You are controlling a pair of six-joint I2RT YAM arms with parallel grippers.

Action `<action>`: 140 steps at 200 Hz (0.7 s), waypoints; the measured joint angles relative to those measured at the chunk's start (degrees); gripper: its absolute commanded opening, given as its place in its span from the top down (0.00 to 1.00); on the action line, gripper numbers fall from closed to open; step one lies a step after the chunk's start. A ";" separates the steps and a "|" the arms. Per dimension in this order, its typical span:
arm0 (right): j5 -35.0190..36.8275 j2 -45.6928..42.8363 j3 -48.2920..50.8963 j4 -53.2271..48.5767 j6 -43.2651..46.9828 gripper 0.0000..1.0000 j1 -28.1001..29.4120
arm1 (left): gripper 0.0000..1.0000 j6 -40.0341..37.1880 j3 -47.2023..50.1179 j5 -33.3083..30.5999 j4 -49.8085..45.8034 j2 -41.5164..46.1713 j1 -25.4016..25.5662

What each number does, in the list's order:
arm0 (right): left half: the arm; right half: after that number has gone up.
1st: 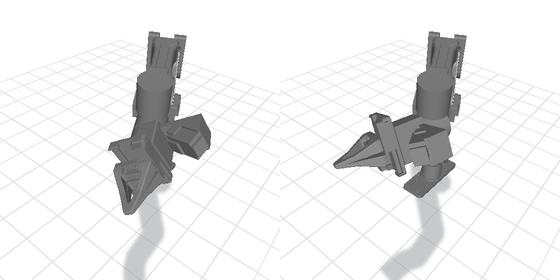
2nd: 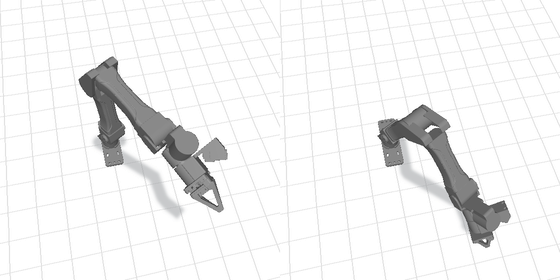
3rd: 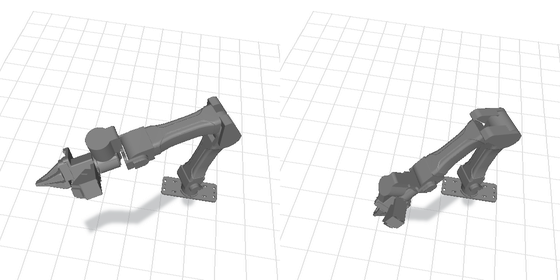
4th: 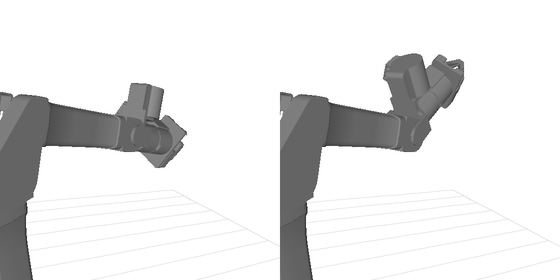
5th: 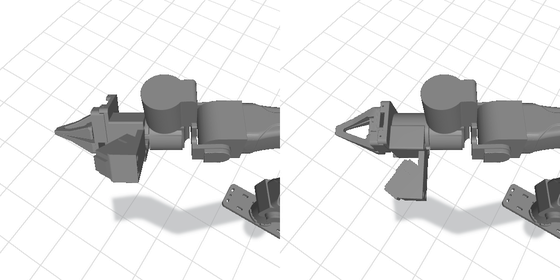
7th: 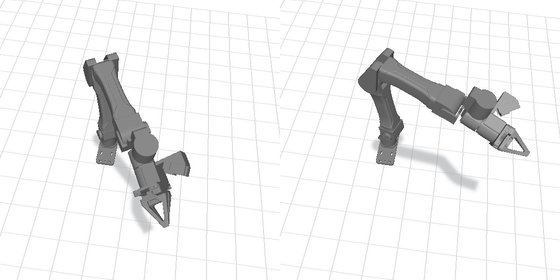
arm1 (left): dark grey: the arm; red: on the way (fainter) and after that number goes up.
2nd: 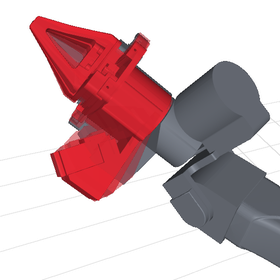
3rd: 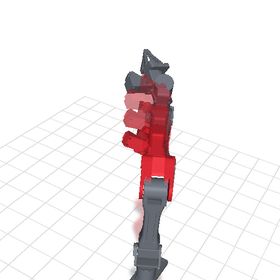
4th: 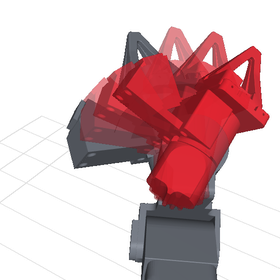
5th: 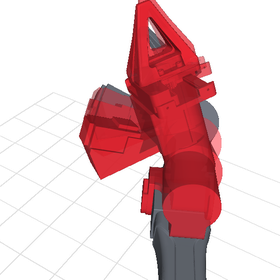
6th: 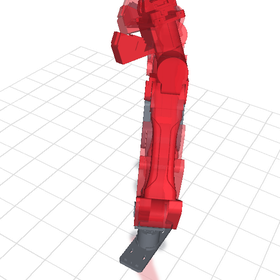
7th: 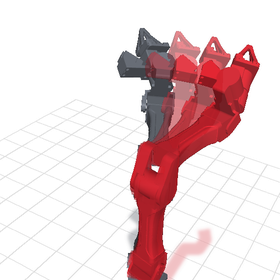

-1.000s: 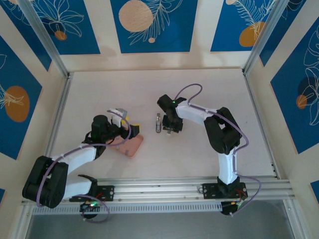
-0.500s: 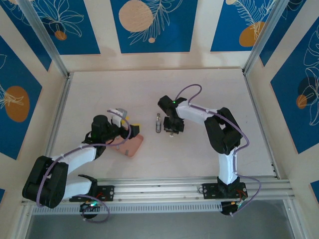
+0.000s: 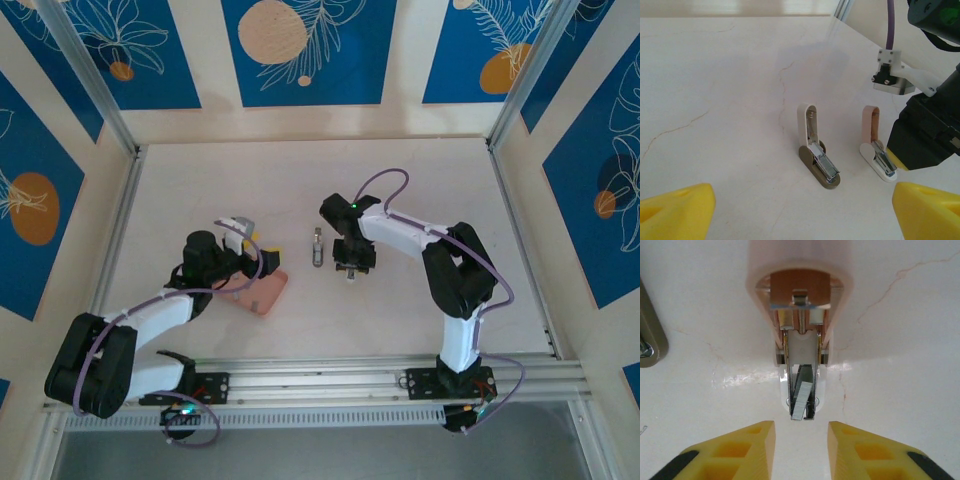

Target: Load the staples into the stapler

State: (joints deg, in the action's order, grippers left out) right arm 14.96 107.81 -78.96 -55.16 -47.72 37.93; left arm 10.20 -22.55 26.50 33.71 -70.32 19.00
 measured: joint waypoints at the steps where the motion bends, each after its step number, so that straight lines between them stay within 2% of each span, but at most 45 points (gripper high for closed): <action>1: -0.02 0.00 -0.04 0.00 -0.02 0.70 0.00 | 0.09 0.00 0.00 0.00 0.00 0.00 0.00; 140: -0.35 3.41 -2.36 0.04 -0.42 0.79 -1.64 | 0.09 0.00 0.00 0.00 0.13 0.00 0.00</action>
State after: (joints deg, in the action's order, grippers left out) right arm 14.61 111.22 -81.32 -55.11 -48.14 36.29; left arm 10.20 -22.55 26.50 33.85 -70.32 19.00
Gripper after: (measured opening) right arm 0.213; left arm 0.913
